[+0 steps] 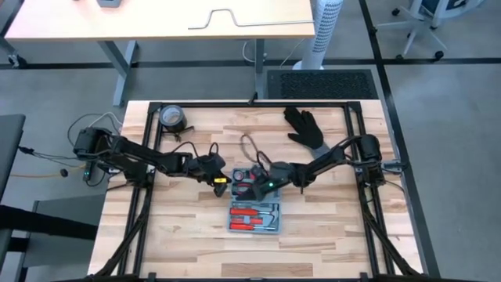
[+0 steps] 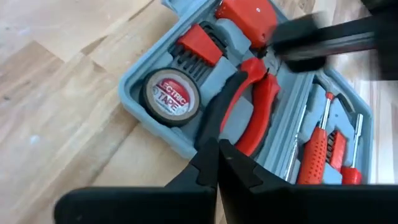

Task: Prefit tool cases
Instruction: Put the orange plier into the gray prefit tool case, then adjust the tools in the gray tool case

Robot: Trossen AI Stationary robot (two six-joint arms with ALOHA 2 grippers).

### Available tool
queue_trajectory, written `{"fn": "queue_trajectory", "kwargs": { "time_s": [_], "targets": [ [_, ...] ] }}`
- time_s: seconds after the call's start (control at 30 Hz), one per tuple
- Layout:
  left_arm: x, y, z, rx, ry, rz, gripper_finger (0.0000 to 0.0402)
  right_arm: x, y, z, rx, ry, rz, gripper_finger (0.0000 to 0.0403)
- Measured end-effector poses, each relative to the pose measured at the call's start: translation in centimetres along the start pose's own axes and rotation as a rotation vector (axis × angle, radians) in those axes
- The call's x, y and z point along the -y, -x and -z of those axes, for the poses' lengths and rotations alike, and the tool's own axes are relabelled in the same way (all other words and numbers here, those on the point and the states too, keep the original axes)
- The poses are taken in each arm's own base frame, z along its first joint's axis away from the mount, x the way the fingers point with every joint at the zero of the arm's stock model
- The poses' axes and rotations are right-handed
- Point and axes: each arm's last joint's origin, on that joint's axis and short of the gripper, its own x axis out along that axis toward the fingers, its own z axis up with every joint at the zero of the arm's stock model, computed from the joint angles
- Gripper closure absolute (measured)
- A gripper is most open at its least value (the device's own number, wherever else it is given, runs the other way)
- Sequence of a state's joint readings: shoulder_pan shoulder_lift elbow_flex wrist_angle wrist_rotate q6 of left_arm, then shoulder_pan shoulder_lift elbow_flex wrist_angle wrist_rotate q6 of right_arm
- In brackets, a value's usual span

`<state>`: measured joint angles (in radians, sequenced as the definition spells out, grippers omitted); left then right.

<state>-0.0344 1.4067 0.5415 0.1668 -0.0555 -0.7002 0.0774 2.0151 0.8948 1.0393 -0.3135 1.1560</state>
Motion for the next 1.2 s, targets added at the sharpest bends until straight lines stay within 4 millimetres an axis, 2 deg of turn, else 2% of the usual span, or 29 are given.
{"fn": "queue_trajectory", "kwargs": {
  "time_s": [0.07,0.17,0.3,0.37,0.47,0.6,0.67,0.73,0.87,0.93,1.07,1.2],
  "targets": [
    [-0.4,0.0,-0.3,-0.007,-0.018,0.008,0.0401,1.6,0.0,0.9,-0.027,-0.034,0.152,0.0403],
    [-1.1,0.0,-0.9,-0.007,-0.050,0.018,0.0401,2.7,-0.3,1.0,-0.021,-0.073,0.151,0.0403],
    [-2.2,0.0,-1.8,-0.018,-0.135,0.038,0.0401,1.6,-0.3,0.4,0.095,-0.060,-0.014,0.0403],
    [-2.7,0.0,-2.2,-0.027,-0.163,0.059,0.0401,0.1,-0.3,-0.1,0.158,-0.049,-0.080,0.0403],
    [-3.4,0.1,-2.6,-0.045,-0.205,0.099,0.0401,-0.8,-1.0,-0.5,0.158,-0.050,-0.070,0.0403],
    [-3.9,0.2,-2.6,-0.076,-0.265,0.111,0.0401,1.9,-2.8,0.2,0.062,-0.147,0.175,0.0403],
    [-4.2,0.2,-2.5,-0.105,-0.291,0.111,0.0401,2.8,-3.4,0.3,0.047,-0.183,0.181,0.0403],
    [-4.5,0.3,-2.3,-0.133,-0.309,0.122,0.0401,2.9,-3.7,0.2,0.092,-0.199,0.120,0.0403],
    [-4.9,0.4,-2.3,-0.159,-0.348,0.155,0.0401,0.8,-3.5,0.3,0.186,-0.131,0.052,0.0403],
    [-5.0,0.4,-2.4,-0.160,-0.362,0.178,0.0401,-1.6,-3.3,0.3,0.201,-0.100,0.091,0.0403],
    [-5.1,0.5,-2.5,-0.163,-0.380,0.206,0.0401,-5.6,-2.0,2.0,0.200,-0.050,0.313,0.0403],
    [-5.1,0.5,-2.5,-0.167,-0.418,0.229,0.0401,-9.0,0.7,4.8,0.280,-0.033,0.572,0.0403]
  ]
}}
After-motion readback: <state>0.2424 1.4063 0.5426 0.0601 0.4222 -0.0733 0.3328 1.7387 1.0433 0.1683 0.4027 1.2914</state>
